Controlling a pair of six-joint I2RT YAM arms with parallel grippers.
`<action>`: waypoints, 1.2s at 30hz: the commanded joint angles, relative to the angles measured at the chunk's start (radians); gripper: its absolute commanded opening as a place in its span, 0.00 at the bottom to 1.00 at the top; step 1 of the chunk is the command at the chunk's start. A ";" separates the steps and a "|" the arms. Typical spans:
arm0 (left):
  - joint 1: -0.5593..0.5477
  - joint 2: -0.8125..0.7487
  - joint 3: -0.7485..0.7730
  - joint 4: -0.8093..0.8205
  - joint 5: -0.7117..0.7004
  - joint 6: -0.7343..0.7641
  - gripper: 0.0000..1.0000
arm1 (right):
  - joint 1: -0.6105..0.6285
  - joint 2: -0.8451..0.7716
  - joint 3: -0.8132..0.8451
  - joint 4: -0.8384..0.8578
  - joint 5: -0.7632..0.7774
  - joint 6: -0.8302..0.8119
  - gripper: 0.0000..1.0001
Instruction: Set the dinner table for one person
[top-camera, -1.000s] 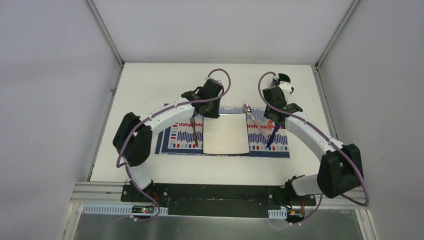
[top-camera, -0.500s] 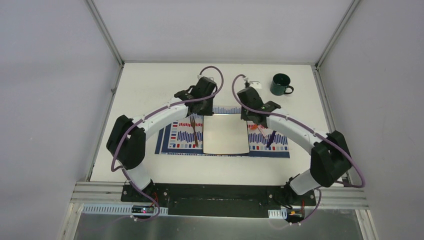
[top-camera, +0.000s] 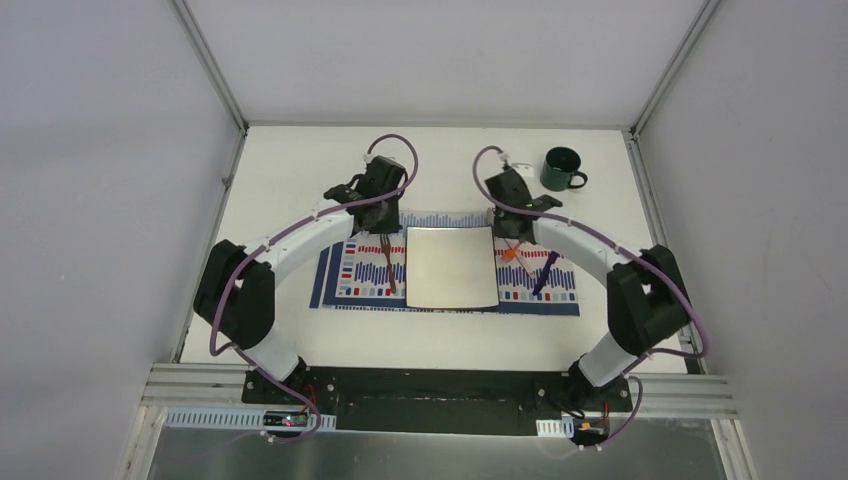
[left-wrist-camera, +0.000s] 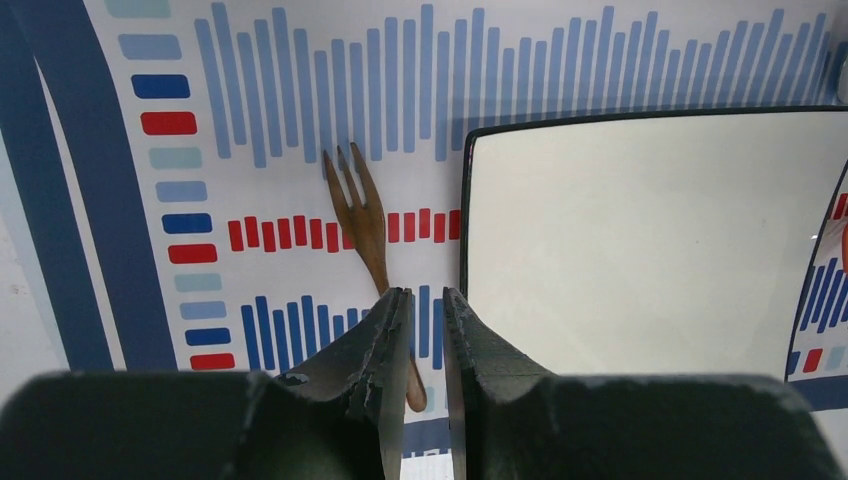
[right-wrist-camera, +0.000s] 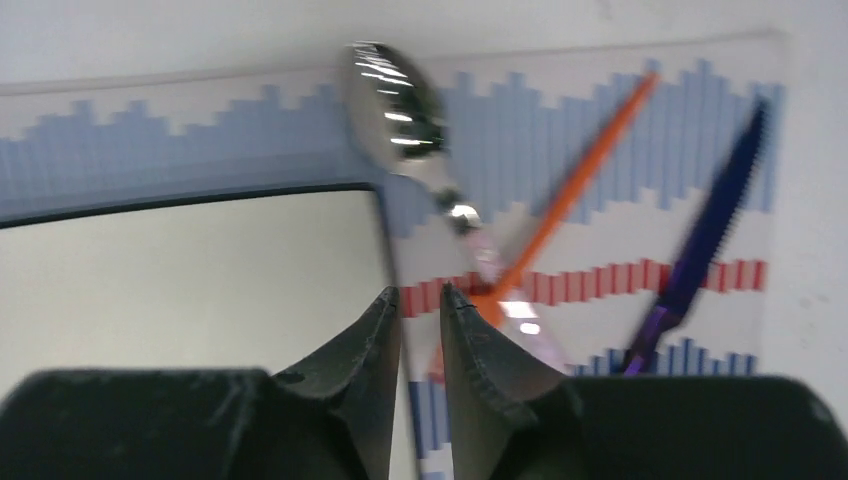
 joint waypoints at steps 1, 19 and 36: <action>0.002 -0.026 0.014 0.027 0.008 0.003 0.19 | -0.111 -0.141 -0.137 0.031 0.026 -0.002 0.27; 0.002 0.002 0.025 0.041 0.048 0.006 0.18 | -0.159 -0.054 -0.212 0.129 0.009 0.028 0.36; 0.002 0.035 0.042 0.040 0.074 0.024 0.17 | -0.204 0.019 -0.174 0.192 0.025 0.040 0.38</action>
